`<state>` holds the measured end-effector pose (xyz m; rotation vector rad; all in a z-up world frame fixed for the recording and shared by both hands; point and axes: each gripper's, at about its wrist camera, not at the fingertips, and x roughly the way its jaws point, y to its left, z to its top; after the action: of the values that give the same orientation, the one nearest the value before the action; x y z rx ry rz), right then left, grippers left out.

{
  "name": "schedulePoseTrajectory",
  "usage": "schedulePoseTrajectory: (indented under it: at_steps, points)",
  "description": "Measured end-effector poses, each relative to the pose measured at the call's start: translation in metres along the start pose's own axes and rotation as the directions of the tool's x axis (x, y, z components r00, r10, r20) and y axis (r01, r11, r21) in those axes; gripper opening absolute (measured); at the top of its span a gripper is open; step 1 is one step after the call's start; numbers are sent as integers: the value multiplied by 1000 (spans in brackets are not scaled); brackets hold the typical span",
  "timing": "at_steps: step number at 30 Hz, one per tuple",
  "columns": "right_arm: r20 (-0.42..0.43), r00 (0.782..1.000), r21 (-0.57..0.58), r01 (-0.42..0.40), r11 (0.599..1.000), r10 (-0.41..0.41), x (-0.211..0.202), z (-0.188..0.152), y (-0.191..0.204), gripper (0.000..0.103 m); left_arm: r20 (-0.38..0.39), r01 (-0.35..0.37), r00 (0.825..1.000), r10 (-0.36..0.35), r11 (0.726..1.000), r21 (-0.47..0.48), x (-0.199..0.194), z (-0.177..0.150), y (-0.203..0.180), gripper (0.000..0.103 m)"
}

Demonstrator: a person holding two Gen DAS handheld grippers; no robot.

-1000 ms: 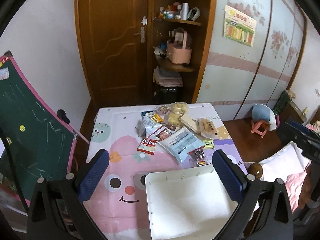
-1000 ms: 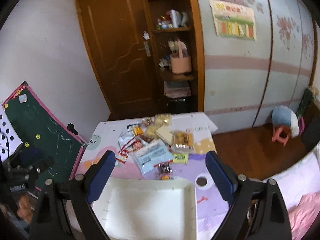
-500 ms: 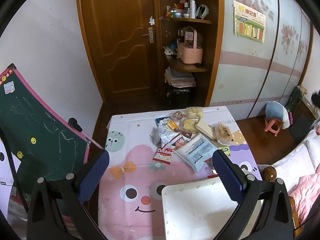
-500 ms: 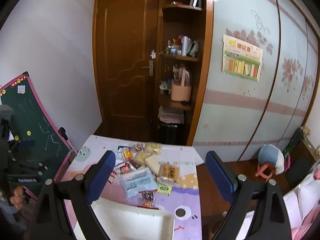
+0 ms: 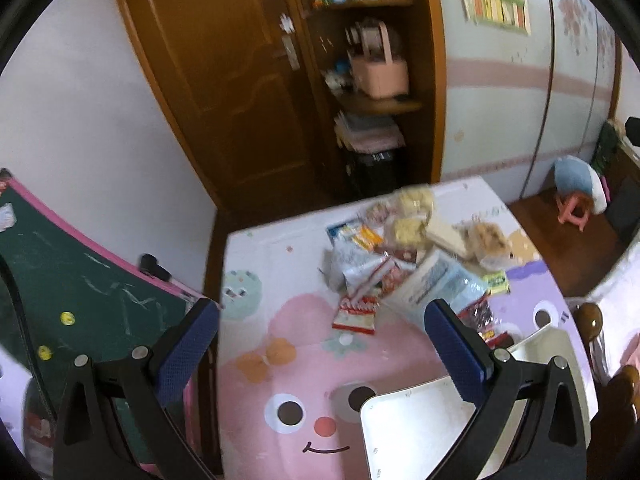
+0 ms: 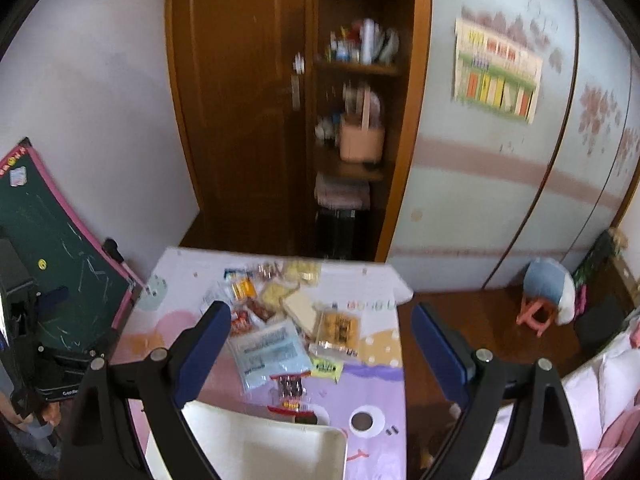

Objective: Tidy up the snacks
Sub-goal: 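Grasp the Cookies bag with left tool while right tool grasps the jerky packet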

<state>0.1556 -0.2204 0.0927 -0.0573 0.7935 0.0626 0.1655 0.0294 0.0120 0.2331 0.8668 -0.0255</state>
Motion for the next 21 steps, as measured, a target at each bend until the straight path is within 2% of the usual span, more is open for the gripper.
schedulePoseTrajectory:
  at_steps: [6, 12, 16, 21]
  points:
    - [-131, 991, 25, 8, 1000, -5, 69, -20, -5, 92, -76, -4, 997, 11, 996, 92, 70, -9, -13, 103]
    - [-264, 964, -1, 15, 1000, -15, 133, -46, 7, 92, -184, 22, 983, -1, 993, 113, 139, -22, -23, 103]
    - [-358, 934, -18, 3, 1000, -9, 173, -70, 15, 92, -272, 21, 962, 9, 994, 106, 184, -35, -22, 103]
    - [-470, 883, -19, -16, 1000, 5, 217, -101, 25, 92, -386, 30, 922, -13, 999, 38, 236, -52, -10, 103]
